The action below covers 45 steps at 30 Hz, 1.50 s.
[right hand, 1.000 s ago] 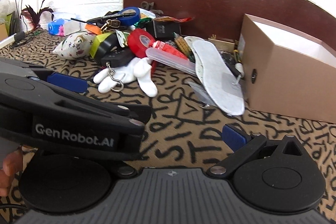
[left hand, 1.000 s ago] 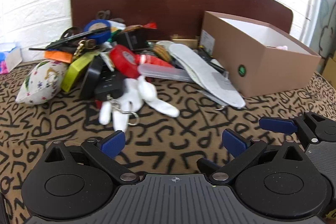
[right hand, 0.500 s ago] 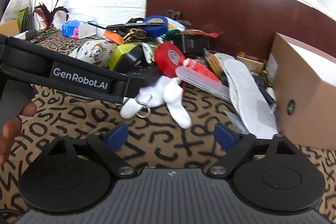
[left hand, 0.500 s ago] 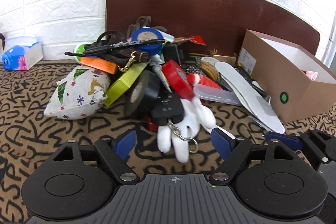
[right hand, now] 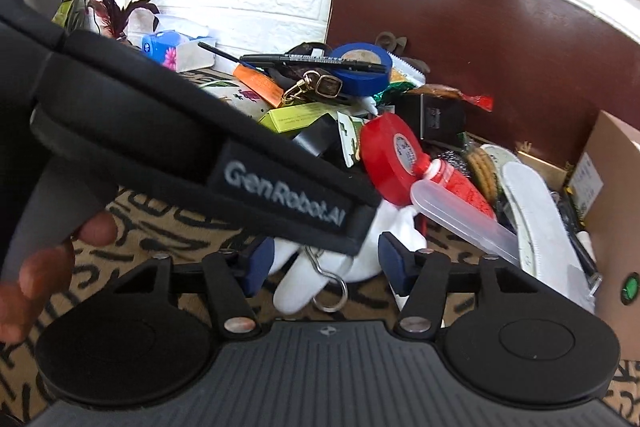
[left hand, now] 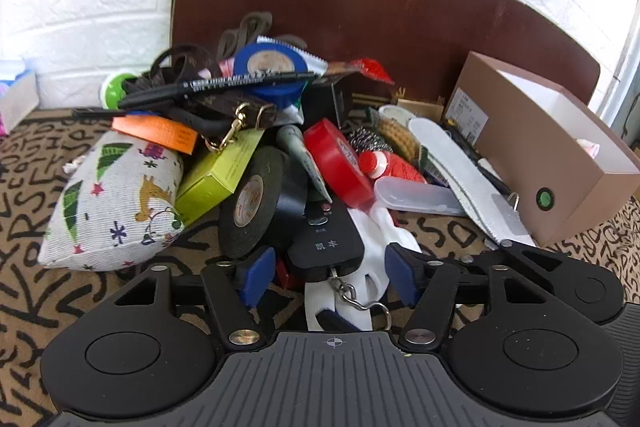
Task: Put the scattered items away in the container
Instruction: 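Grasp the black luggage scale with the left gripper beside the right gripper, then lift the black luggage scale out of the pile with both grippers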
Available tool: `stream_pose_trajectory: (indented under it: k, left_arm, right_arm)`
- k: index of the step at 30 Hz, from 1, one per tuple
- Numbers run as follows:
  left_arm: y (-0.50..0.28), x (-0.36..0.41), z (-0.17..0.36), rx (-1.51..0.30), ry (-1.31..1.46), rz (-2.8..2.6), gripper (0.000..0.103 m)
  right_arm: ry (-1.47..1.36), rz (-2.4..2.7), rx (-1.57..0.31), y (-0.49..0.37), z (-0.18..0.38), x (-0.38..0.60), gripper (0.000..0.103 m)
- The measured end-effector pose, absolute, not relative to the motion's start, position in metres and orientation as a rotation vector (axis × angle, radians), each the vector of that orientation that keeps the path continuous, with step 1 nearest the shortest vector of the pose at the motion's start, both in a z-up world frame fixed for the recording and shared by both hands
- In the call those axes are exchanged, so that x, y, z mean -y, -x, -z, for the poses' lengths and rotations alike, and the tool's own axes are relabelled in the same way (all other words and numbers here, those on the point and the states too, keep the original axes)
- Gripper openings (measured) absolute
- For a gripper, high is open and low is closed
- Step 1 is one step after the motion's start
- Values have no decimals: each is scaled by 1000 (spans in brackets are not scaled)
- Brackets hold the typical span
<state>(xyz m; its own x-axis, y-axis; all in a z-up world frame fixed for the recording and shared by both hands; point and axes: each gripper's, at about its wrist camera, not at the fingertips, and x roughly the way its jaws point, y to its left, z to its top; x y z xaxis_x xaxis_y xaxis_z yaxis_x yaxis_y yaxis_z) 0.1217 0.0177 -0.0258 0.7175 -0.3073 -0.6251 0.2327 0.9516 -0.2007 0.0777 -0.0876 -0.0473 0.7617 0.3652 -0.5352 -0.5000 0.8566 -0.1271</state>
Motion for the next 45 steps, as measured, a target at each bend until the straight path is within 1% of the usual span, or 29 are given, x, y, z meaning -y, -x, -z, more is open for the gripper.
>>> stream_pose_trajectory:
  k: [2, 7, 10, 12, 14, 15, 16, 18, 21, 30, 34, 37, 39, 41, 42, 43, 45]
  left_arm:
    - [-128, -19, 28, -736, 135, 326, 71]
    - [-137, -20, 35, -763, 176, 327, 73]
    - [-142, -21, 37, -778, 184, 323, 70]
    - [-141, -22, 37, -780, 173, 313, 66]
    - [-140, -21, 36, -781, 145, 301, 59]
    - [-140, -20, 36, -781, 136, 296, 59]
    - [-139, -20, 36, -781, 132, 293, 58]
    - [-136, -19, 34, -782, 131, 292, 58]
    - [-126, -14, 31, -782, 112, 286, 57]
    - [-63, 4, 20, -806, 67, 314, 60]
    - [-35, 15, 26, -856, 84, 346, 58]
    - [-18, 27, 33, -893, 84, 377, 60]
    - [-6, 37, 38, -917, 73, 403, 59]
    - [6, 48, 41, -929, 57, 452, 54]
    - [10, 53, 41, -936, 53, 475, 54]
    - [13, 58, 42, -937, 42, 486, 55]
    - [18, 66, 41, -928, 17, 495, 62]
  right_arm:
    - [263, -473, -524, -84, 47, 85, 57]
    - [239, -475, -532, -98, 49, 81, 58]
    - [233, -480, -538, -102, 51, 80, 56]
    - [244, -481, -535, -101, 51, 79, 48]
    - [264, -481, -531, -98, 51, 79, 43]
    - [277, -479, -527, -96, 50, 78, 39]
    - [282, -478, -524, -94, 50, 79, 37]
    - [276, -480, -527, -91, 48, 82, 36]
    - [275, -488, -531, -82, 45, 86, 35]
    - [285, -538, -539, -16, 33, 109, 35]
    - [278, -547, -577, 18, 35, 127, 34]
    - [270, -541, -610, 41, 40, 141, 34]
    - [262, -535, -635, 56, 43, 151, 33]
    - [256, -525, -645, 71, 46, 161, 33]
    - [253, -515, -649, 78, 47, 166, 33]
    - [248, -505, -651, 83, 47, 170, 33]
    - [237, -483, -646, 89, 47, 176, 36]
